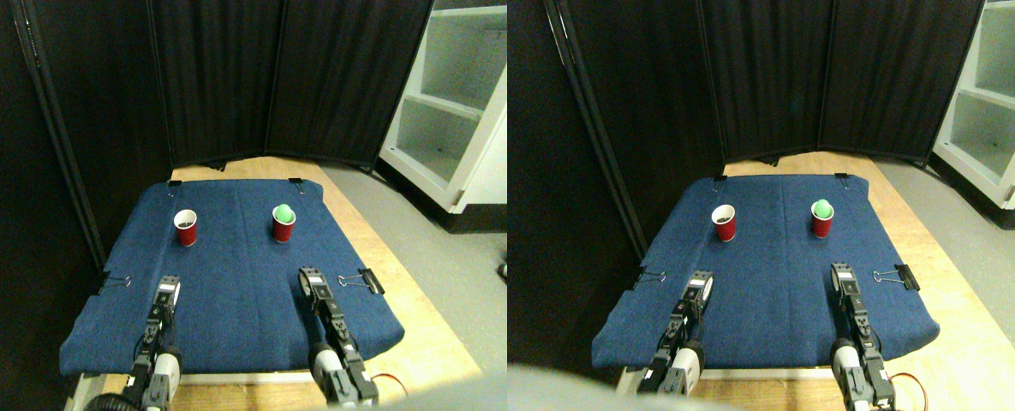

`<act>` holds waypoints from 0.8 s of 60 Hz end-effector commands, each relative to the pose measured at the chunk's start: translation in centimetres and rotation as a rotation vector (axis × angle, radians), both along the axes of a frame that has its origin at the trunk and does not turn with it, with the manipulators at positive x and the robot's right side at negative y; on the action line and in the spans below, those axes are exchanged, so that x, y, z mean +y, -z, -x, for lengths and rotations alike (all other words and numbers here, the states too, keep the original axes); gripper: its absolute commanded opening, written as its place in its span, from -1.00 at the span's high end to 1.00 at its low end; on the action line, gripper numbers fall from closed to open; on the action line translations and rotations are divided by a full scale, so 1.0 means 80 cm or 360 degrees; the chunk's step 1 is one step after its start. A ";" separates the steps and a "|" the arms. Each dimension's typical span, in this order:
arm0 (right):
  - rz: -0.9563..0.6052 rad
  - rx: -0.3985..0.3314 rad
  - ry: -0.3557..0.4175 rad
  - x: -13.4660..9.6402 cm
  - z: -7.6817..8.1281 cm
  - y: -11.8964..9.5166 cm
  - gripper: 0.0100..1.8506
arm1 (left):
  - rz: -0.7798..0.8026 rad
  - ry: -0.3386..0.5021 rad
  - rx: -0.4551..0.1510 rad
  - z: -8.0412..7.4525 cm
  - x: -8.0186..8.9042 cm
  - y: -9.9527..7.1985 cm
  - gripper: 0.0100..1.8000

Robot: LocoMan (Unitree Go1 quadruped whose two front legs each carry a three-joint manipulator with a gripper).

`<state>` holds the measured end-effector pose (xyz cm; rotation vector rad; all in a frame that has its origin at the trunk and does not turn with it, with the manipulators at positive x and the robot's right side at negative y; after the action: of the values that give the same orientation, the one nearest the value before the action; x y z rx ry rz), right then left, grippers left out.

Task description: Pour (bimanual)

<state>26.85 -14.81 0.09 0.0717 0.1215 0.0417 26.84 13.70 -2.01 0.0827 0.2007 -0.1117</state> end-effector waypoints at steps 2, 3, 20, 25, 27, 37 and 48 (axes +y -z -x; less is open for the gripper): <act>0.0013 -0.0050 -0.0010 0.000 -0.001 -0.005 0.57 | 0.0013 -0.0005 -0.0056 -0.002 0.000 -0.006 0.64; 0.0013 -0.0054 -0.0013 0.001 -0.001 -0.006 0.57 | 0.0023 -0.0011 -0.0056 -0.002 0.000 -0.007 0.64; 0.0011 -0.0057 -0.0021 0.002 0.001 -0.008 0.61 | 0.0030 -0.0001 -0.0050 -0.002 0.001 -0.009 0.64; 0.0024 -0.0066 -0.0021 0.001 0.000 -0.008 0.56 | 0.0023 0.0019 -0.0055 -0.002 0.001 -0.009 0.64; 0.0033 -0.0067 -0.0016 0.001 0.000 -0.008 0.57 | 0.0021 0.0032 -0.0064 -0.003 0.001 -0.009 0.64; -0.0113 -0.0146 0.0025 0.004 0.002 -0.016 0.45 | 0.0137 0.0101 -0.0119 -0.007 0.001 -0.019 -0.10; -0.0356 -0.0251 0.0006 0.005 -0.004 -0.036 0.33 | 0.0272 -0.0010 -0.0159 -0.009 -0.008 -0.053 -0.05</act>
<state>26.86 -14.38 1.80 0.2984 0.0026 0.0807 27.41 13.76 0.41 -0.0832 0.1503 -0.0999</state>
